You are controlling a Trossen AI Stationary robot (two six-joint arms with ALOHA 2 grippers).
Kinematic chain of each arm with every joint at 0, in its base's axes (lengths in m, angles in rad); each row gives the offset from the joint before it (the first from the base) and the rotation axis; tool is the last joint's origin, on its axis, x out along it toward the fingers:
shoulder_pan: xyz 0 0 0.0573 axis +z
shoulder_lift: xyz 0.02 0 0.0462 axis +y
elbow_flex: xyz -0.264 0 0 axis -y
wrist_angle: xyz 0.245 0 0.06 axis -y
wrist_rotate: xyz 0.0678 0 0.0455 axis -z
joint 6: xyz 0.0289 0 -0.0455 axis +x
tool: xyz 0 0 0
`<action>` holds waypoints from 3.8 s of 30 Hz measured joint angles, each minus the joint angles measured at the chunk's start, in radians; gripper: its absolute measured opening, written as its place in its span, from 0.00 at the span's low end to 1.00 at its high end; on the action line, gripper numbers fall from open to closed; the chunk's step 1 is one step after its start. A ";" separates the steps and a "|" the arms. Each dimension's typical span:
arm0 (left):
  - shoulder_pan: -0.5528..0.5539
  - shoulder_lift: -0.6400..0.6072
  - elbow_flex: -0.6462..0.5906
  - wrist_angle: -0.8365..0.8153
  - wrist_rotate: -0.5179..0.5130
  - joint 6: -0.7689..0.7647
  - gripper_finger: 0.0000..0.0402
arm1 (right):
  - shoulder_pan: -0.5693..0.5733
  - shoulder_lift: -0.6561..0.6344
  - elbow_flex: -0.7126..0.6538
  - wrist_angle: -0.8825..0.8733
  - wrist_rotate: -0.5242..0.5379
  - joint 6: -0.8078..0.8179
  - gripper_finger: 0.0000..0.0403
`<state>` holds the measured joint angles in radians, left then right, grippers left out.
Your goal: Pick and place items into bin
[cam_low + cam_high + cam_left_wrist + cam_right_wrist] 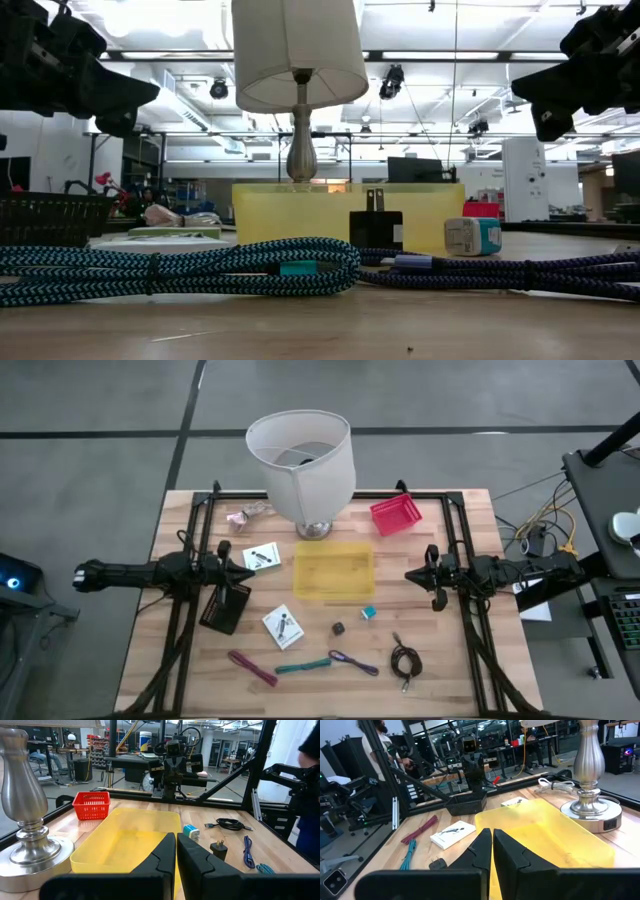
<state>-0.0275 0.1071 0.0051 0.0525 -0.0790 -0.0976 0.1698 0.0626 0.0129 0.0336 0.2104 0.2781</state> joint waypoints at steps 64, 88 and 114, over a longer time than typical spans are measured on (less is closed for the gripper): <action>0.000 0.097 0.041 0.523 -0.146 -0.313 0.41 | 0.001 0.508 0.390 0.185 -0.009 -0.096 0.52; 0.000 0.097 0.035 0.575 -0.171 -0.307 0.41 | 0.002 1.290 1.008 -0.634 -0.247 -0.288 0.52; 0.000 0.096 0.031 0.566 -0.170 -0.310 0.41 | 0.002 1.685 1.008 -0.631 -0.317 -0.405 0.64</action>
<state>-0.0273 0.2028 0.0357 0.6186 -0.2493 -0.4080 0.1722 1.7477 1.0210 -0.5978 -0.1069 -0.1266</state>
